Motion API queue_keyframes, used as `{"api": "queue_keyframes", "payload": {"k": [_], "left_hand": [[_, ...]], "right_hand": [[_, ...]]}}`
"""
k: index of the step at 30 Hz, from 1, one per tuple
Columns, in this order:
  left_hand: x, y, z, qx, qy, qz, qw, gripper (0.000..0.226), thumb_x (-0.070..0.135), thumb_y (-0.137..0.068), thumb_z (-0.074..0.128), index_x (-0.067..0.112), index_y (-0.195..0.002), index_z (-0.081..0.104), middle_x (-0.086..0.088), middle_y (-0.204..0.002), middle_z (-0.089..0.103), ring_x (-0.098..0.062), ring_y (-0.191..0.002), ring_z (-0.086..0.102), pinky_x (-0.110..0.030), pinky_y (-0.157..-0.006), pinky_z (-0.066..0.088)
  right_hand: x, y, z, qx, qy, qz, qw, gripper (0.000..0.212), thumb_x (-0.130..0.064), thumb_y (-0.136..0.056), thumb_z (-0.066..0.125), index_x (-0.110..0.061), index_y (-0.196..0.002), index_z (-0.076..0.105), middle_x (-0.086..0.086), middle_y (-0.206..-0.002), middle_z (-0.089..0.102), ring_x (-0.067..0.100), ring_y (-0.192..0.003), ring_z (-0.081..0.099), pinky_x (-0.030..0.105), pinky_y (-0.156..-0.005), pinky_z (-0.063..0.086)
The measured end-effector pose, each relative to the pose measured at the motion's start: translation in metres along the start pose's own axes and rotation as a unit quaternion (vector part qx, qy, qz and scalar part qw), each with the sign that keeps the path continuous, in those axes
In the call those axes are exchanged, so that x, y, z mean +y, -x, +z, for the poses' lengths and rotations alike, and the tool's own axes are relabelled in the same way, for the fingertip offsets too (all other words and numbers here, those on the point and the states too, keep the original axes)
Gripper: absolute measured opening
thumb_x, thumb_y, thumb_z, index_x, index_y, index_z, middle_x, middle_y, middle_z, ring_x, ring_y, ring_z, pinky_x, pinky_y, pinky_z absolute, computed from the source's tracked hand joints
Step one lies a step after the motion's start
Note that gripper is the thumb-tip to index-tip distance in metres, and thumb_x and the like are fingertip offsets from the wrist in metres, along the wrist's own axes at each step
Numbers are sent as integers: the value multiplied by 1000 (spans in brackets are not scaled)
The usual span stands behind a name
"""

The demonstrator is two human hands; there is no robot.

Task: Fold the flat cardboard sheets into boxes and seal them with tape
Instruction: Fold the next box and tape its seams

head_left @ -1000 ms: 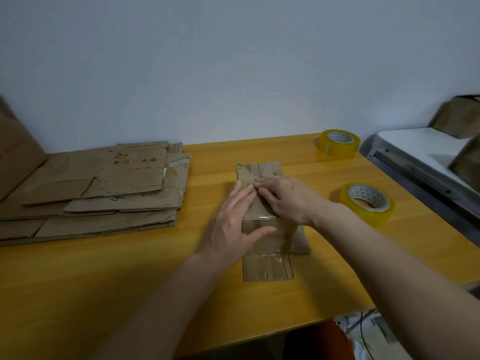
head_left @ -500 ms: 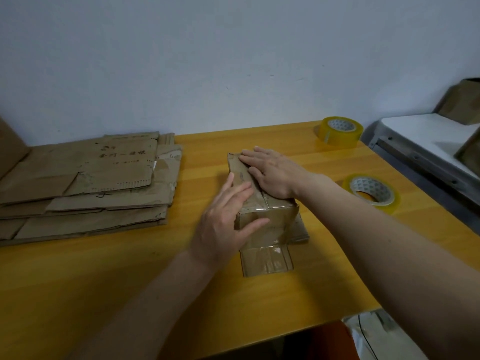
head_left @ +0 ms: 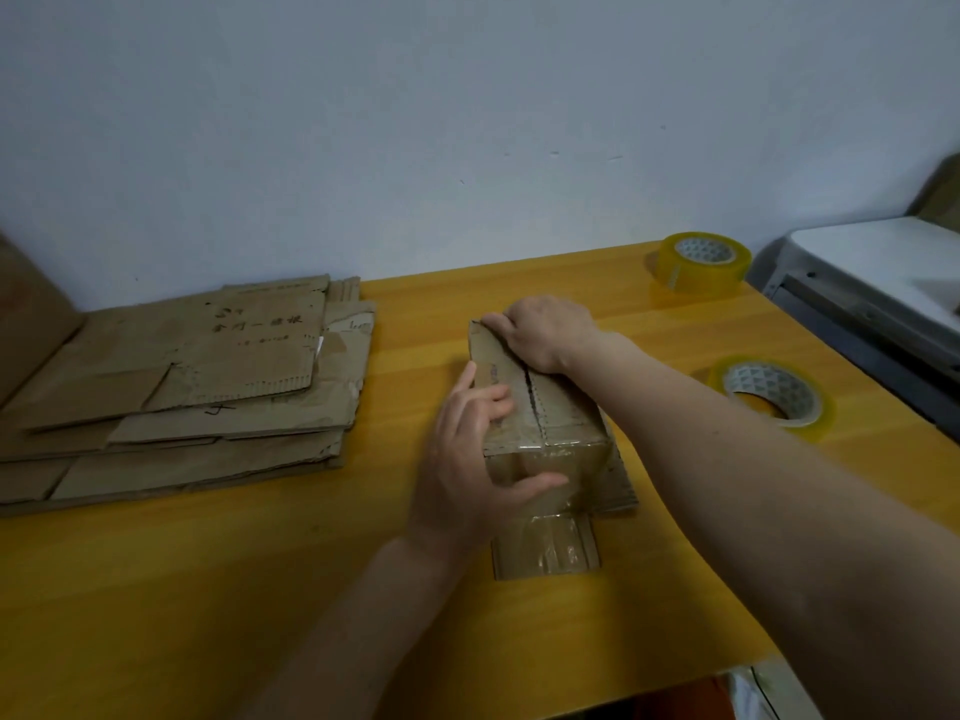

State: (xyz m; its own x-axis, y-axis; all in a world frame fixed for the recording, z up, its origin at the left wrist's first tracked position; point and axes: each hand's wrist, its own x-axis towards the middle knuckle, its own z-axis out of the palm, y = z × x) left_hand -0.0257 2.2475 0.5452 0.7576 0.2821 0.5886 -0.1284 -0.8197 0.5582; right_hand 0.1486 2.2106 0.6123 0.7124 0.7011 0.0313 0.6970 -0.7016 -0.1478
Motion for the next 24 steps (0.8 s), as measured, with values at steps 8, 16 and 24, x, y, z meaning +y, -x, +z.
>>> {"api": "queue_keyframes", "payload": {"k": [8, 16, 24], "left_hand": [[0, 5, 1, 0, 2, -41, 999, 90, 47, -57, 85, 7, -131, 52, 0, -137, 49, -17, -137, 36, -43, -107, 42], [6, 9, -1, -21, -55, -99, 993, 94, 48, -66, 80, 29, -146, 33, 20, -151, 31, -6, -135, 37, -40, -103, 44], [9, 10, -10, -50, -58, -81, 994, 95, 50, -71, 77, 26, -149, 28, 14, -155, 27, -10, -139, 33, -42, -107, 39]], "right_hand": [[-4, 45, 2, -56, 63, -46, 995, 60, -45, -102, 12, -17, -154, 3, 3, -161, -2, 19, -148, -5, 44, -119, 0], [-6, 126, 0, -54, -1, -90, 994, 57, -42, -103, 16, -17, -153, 7, -2, -161, 2, 9, -147, -2, 32, -118, -6], [10, 171, 11, 131, -222, -137, 956, 37, -2, -89, 60, -10, -126, 62, 3, -134, 57, 14, -129, 46, 29, -111, 34]]}}
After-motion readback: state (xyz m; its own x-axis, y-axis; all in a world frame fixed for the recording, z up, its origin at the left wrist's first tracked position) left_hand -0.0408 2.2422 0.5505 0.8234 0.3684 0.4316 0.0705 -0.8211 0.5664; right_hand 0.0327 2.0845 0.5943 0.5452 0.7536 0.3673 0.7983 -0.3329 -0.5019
